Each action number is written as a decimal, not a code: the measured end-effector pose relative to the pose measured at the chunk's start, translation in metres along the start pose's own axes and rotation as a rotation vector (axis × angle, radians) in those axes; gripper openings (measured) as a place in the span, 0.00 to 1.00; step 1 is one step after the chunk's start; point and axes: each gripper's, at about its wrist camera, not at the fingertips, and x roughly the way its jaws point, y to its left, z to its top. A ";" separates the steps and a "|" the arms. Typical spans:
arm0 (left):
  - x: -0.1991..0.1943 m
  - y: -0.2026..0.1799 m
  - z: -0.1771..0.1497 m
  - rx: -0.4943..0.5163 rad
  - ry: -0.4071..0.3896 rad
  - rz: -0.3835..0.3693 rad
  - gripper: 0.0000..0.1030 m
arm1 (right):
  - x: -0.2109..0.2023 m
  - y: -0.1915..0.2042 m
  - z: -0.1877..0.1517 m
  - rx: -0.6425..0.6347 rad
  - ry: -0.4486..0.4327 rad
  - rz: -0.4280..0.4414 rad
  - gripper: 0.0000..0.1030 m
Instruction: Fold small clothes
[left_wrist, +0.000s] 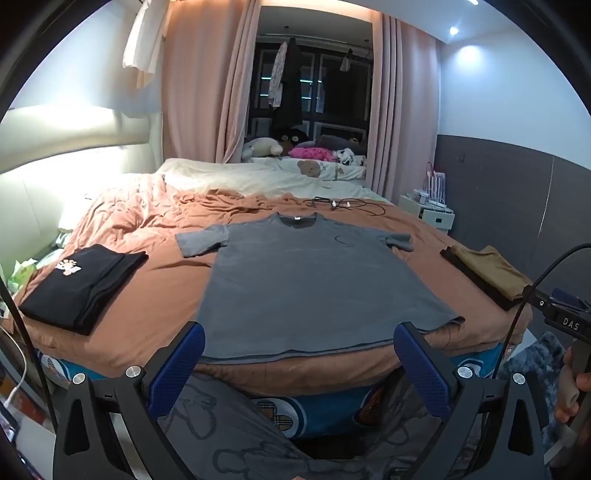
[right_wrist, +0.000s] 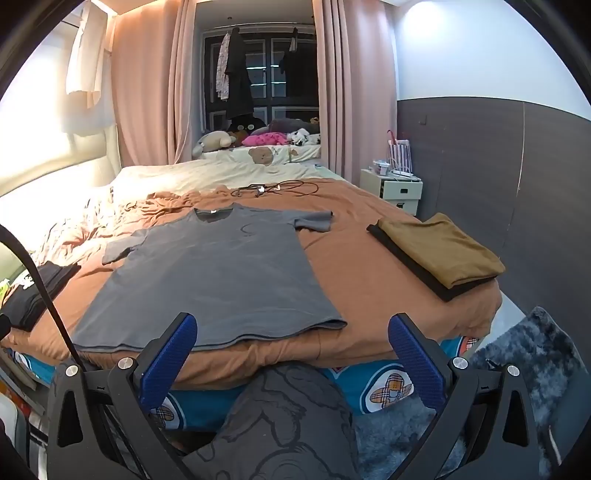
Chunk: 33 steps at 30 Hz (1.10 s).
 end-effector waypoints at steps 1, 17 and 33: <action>0.000 0.000 0.000 0.000 -0.001 0.000 1.00 | 0.000 0.000 0.000 0.000 0.001 0.000 1.00; -0.004 -0.007 -0.001 0.006 -0.007 -0.004 1.00 | -0.005 -0.001 0.000 -0.009 -0.012 -0.005 1.00; -0.006 -0.014 0.000 0.009 -0.009 -0.010 1.00 | -0.009 -0.001 -0.001 -0.011 -0.022 -0.007 1.00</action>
